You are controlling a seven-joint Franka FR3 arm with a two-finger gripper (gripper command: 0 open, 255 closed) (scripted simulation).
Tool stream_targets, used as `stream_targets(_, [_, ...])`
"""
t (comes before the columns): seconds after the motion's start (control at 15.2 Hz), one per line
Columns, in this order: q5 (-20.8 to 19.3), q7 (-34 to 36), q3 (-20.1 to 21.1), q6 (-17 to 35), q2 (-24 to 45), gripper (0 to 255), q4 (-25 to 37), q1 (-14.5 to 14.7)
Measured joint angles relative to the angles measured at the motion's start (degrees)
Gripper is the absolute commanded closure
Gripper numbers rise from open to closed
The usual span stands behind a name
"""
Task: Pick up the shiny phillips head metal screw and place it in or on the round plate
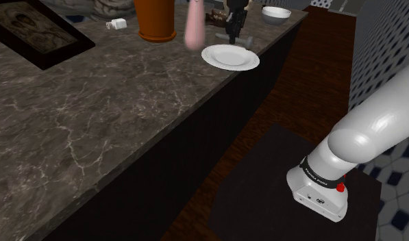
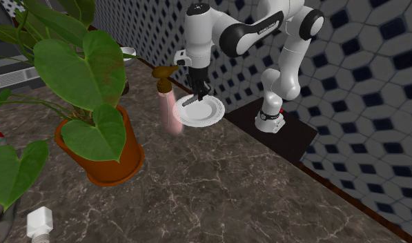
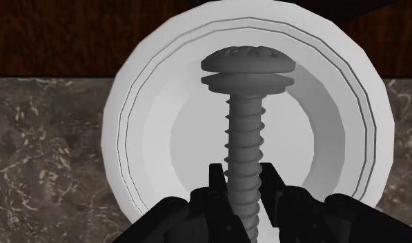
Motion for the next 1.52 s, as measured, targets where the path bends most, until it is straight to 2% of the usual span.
stream_targets(0.53, [-0.18, 0.75, -0.02, 6.37, 0.24, 255, -6.2, -0.01])
stream_targets(0.99, [-0.21, 0.79, -0.06, 7.36, 0.19, 255, -7.18, -0.03])
stream_targets(1.06, [-0.21, 0.79, -0.06, 7.36, 0.19, 0, -7.19, -0.03])
stream_targets(1.52, [-0.17, 0.79, 0.0, 6.5, 0.1, 0, -6.41, 0.01])
